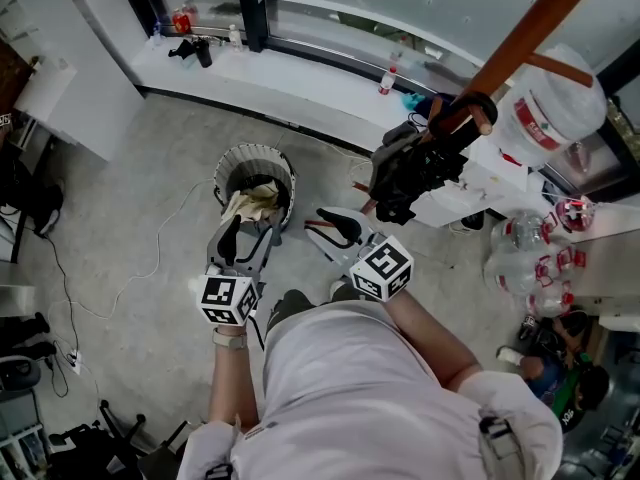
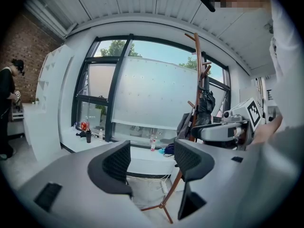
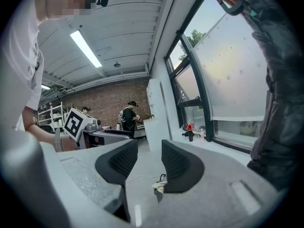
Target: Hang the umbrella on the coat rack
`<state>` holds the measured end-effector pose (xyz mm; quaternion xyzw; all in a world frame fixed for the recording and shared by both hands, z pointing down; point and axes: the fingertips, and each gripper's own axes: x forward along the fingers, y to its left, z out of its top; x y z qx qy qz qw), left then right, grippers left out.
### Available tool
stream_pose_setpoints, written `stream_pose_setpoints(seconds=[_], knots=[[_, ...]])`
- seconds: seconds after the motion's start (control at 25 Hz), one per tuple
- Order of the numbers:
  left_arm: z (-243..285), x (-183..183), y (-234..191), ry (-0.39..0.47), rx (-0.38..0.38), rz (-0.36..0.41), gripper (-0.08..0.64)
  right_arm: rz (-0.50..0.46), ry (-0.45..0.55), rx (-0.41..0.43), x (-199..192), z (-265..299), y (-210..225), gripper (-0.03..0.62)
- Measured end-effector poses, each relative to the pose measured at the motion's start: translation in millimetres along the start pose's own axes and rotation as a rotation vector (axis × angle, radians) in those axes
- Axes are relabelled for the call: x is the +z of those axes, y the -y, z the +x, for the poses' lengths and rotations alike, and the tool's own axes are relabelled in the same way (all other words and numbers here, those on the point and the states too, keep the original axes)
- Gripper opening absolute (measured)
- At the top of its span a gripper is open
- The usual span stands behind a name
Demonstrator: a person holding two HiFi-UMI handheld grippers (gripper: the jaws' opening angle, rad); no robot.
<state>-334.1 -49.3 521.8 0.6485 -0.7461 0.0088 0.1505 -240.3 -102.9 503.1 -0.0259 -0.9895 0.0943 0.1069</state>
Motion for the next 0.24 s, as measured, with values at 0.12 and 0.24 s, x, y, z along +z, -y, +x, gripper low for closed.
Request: stream_pose_setpoints(seconds=[0.12, 0.24], knots=[[2.5, -1.0, 1.9, -0.003, -0.012, 0.003, 0.284, 0.0, -0.001, -0.008, -0.3, -1.2, 1.5, 0.16], [3.9, -0.7, 3.0, -0.002, -0.023, 0.007, 0.284, -0.001, 0.0, -0.015, -0.2, -2.1, 2.0, 0.16]])
